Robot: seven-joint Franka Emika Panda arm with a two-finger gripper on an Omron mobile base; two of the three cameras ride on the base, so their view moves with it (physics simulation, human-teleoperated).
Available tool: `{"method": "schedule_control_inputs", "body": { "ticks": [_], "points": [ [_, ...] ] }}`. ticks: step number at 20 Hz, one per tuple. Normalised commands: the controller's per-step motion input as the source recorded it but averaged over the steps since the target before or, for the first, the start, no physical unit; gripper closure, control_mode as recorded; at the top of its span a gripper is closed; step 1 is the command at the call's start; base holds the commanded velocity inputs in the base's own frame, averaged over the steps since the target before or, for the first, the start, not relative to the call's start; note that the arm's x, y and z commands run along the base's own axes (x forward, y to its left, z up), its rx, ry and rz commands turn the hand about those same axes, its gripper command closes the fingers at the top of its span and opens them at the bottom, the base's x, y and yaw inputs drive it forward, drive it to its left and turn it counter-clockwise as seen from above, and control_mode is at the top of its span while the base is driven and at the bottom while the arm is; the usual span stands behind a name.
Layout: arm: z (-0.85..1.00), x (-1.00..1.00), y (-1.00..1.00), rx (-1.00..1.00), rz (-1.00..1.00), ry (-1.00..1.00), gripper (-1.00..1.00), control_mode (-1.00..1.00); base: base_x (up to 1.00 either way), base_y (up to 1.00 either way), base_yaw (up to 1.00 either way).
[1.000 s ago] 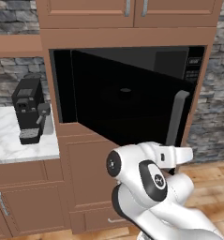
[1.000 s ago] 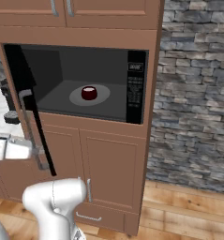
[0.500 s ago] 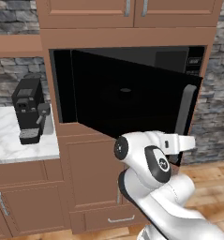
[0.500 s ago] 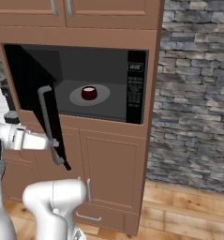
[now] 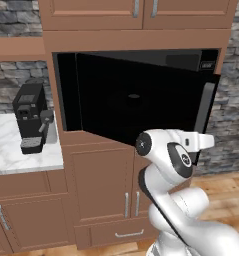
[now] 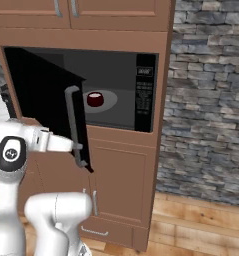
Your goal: Pick the mug from the counter and place it inside the microwave. Then close the microwave.
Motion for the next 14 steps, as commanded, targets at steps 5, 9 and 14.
{"method": "schedule_control_inputs", "body": {
  "ticks": [5,9,14],
  "points": [
    [0.0,0.4,-0.25,0.0,0.01,-0.03,-1.0,-1.0,0.0,0.0,0.0],
    [0.0,0.41,-0.25,0.0,0.0,0.0,-1.0,-1.0,0.0,0.0,0.0],
    [0.0,0.42,-0.22,0.0,0.0,-0.01,-1.0,-1.0,0.0,0.0,0.0]
  ]
}}
